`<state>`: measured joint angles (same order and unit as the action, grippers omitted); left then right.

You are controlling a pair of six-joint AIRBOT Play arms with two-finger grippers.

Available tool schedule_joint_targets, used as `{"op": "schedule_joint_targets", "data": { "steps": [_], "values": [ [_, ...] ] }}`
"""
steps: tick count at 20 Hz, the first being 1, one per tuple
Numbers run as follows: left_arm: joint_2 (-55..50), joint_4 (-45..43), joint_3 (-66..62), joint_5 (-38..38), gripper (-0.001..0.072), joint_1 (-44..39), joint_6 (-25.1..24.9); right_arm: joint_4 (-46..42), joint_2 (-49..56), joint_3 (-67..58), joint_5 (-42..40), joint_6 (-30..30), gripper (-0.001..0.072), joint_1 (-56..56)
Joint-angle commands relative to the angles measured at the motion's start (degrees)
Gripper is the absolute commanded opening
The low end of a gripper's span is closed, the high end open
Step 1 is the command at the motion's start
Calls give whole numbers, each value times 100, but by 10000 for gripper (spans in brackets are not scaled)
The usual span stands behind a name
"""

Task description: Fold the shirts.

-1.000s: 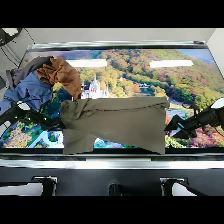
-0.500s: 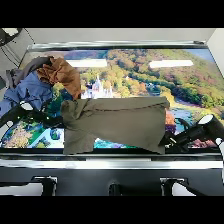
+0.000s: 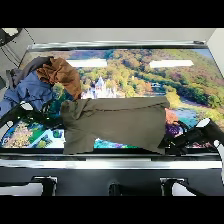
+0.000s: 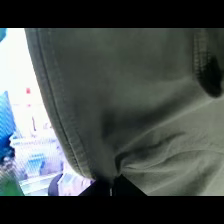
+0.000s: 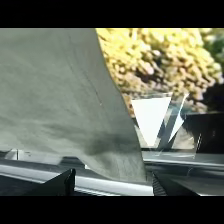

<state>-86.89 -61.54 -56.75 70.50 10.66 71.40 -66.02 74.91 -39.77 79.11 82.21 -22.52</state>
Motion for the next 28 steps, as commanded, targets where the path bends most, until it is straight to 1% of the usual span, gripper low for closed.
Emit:
{"op": "schedule_joint_targets", "data": {
  "steps": [1,2,3,4,5,6,9,10,12,13,14,16,18,20,22,23,25,26,28],
  "values": [
    [4,9,-2,20,27,-2,-9,387,7,225,-476,92,580,-2],
    [4,9,-4,44,28,-2,-7,533,7,280,-570,92,579,-2],
    [4,9,-4,79,28,-2,-7,671,7,319,-629,92,553,-2],
    [4,9,-7,127,28,-2,-7,728,7,315,-691,92,405,-2],
    [7,7,-33,199,28,0,-11,774,4,299,-758,96,81,-2],
    [17,2,-107,262,27,11,-11,846,0,223,-737,85,43,-2],
    [374,13,-822,437,26,-15,-9,1021,-227,-597,-258,-302,43,-2],
    [605,13,-1233,407,25,-59,11,1023,-411,-1093,-142,-452,43,-2],
    [1176,11,-2450,304,25,-203,61,1010,-929,-2411,-293,-555,43,-2],
    [1497,9,-3246,221,25,-260,157,984,-1235,-3206,-505,-573,43,-2],
    [1818,9,-4085,15,26,-273,376,979,-1545,-4026,-826,-645,43,-2],
    [2398,-42,-5567,-577,27,-240,660,975,-2138,-5440,-1727,-660,44,-2],
    [2942,-101,-6422,-1054,27,-240,1019,1021,-2680,-6448,-2400,-656,44,-2],
    [3652,-79,-6371,-1351,27,-267,1185,1019,-3145,-6959,-2481,-640,44,-2],
    [4240,-92,-6028,-1561,27,-262,1266,885,-3515,-6992,-2426,-538,44,-2],
    [4422,-127,-5936,-1613,27,-262,1266,673,-3657,-6992,-2356,-339,44,-2],
    [4570,-254,-5936,-1613,26,-262,1266,245,-3797,-6992,-2328,164,44,-2],
    [4588,-299,-5943,-1611,26,-262,1266,173,-3818,-6992,-2299,400,44,-2],
    [4535,-387,-5941,-1593,27,-262,1266,184,-3812,-6992,-2096,415,44,-2]
  ]
}}
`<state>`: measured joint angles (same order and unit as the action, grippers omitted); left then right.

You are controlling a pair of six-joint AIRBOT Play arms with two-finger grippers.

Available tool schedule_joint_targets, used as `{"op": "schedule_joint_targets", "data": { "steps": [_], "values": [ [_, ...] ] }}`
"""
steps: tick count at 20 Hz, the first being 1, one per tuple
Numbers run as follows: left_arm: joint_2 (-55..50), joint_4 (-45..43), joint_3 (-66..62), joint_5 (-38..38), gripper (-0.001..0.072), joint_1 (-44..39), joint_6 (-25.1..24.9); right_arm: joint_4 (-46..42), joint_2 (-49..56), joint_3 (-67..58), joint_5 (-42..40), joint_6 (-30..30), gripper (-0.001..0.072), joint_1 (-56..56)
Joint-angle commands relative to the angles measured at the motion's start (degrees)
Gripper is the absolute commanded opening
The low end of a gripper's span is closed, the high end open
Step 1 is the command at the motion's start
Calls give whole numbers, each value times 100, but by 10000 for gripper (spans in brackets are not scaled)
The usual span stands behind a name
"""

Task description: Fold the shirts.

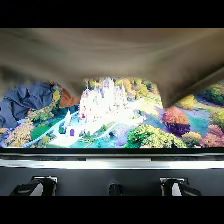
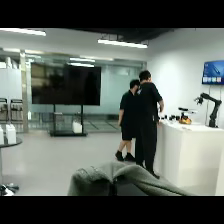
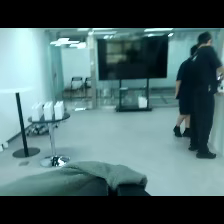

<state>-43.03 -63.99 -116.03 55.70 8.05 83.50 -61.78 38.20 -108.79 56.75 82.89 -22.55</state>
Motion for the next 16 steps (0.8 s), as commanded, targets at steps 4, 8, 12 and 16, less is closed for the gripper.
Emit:
{"op": "schedule_joint_targets", "data": {
  "steps": [4,8,12,16],
  "values": [
    [-179,-133,-13,-17,27,-4,59,-278,151,-90,1126,398,44,0],
    [-981,-142,186,1707,27,-4,59,-293,1252,-79,3383,164,43,0],
    [-1880,-262,1954,2459,27,-151,-321,-564,2618,1049,3825,278,42,614],
    [-2634,-354,4367,713,27,-474,-341,-1884,3738,2391,2087,562,43,1740]
  ]
}}
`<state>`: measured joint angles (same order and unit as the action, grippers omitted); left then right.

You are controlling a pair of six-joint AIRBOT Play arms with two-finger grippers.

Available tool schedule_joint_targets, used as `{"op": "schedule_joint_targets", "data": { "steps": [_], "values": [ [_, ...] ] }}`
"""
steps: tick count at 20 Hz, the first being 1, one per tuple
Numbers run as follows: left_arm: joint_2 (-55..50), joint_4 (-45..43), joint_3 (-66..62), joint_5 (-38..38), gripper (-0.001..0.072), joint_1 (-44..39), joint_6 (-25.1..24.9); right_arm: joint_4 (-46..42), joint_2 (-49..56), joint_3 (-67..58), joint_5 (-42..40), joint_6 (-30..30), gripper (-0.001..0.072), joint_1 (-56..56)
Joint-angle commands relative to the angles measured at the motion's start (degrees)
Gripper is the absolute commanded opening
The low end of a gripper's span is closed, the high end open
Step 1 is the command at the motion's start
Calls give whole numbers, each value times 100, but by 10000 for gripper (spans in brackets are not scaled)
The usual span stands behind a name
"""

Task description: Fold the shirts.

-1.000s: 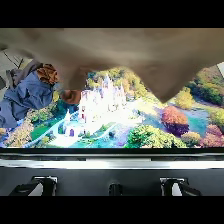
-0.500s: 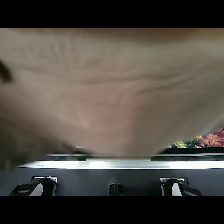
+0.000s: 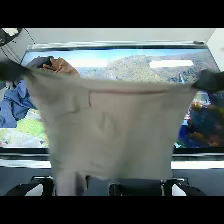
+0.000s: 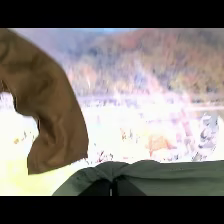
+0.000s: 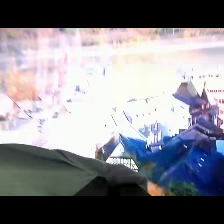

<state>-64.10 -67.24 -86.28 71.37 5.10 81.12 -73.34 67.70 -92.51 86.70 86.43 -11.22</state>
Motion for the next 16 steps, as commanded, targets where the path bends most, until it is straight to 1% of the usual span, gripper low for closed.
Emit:
{"op": "schedule_joint_targets", "data": {
  "steps": [1,3,5,7,8,9,10,12,14,16],
  "values": [
    [-811,-28,1600,-1200,27,-223,-103,-719,1178,758,-1355,297,43,704],
    [-1534,-26,1526,-1694,27,-267,-103,-664,1808,693,-2267,662,43,710],
    [-2166,-24,1056,-2006,27,-267,-98,-673,2210,608,-3139,938,43,658],
    [-2625,-24,455,-2232,27,-267,-96,-621,2328,599,-3998,942,43,623],
    [-2804,-24,162,-2332,27,-267,-94,-634,2328,599,-4352,1062,43,584],
    [-2931,-24,-79,-2409,27,-267,-96,-636,2328,599,-4553,1141,43,520],
    [-3008,-24,-234,-2459,27,-267,-96,-636,2330,599,-4640,1204,43,422],
    [-3021,-15,-426,-2516,28,-269,-96,-531,2308,599,-4562,1300,43,190],
    [-3010,339,-509,-2476,29,-269,-98,-330,2286,588,-4181,1276,43,-11],
    [-3119,577,-485,-2295,29,-339,-96,-446,2304,592,-3718,1156,43,2]
  ]
}}
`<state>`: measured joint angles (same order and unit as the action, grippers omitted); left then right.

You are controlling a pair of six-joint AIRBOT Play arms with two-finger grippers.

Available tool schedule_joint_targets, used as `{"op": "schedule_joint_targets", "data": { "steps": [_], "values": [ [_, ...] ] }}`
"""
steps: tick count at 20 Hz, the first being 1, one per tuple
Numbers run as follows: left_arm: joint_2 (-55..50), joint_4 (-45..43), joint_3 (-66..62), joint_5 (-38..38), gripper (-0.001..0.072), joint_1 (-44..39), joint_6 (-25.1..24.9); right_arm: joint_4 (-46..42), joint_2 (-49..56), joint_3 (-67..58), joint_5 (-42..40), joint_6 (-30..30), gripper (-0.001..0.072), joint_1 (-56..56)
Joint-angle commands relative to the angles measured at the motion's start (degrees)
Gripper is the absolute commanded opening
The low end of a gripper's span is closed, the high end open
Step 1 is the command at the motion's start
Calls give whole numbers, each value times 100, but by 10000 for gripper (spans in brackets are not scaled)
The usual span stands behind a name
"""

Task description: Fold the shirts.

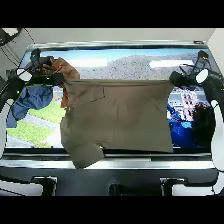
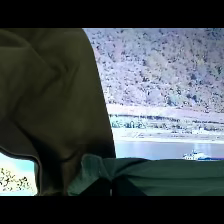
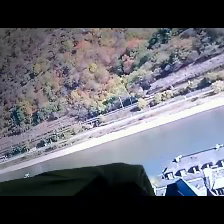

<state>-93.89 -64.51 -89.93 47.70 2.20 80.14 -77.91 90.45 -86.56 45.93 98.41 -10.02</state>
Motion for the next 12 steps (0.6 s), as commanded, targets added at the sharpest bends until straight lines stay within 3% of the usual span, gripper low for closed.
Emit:
{"op": "schedule_joint_targets", "data": {
  "steps": [1,6,9,12],
  "values": [
    [-264,304,-118,304,29,-109,0,42,61,0,601,-50,43,-118],
    [-313,129,-142,1556,29,-103,-201,-105,-52,-7,1834,-428,45,-131],
    [-302,-376,-66,3067,28,22,-22,-361,-92,87,3169,-634,44,-129],
    [-326,-400,494,3694,29,24,-22,-354,-81,640,3447,-660,44,-120]
  ]
}}
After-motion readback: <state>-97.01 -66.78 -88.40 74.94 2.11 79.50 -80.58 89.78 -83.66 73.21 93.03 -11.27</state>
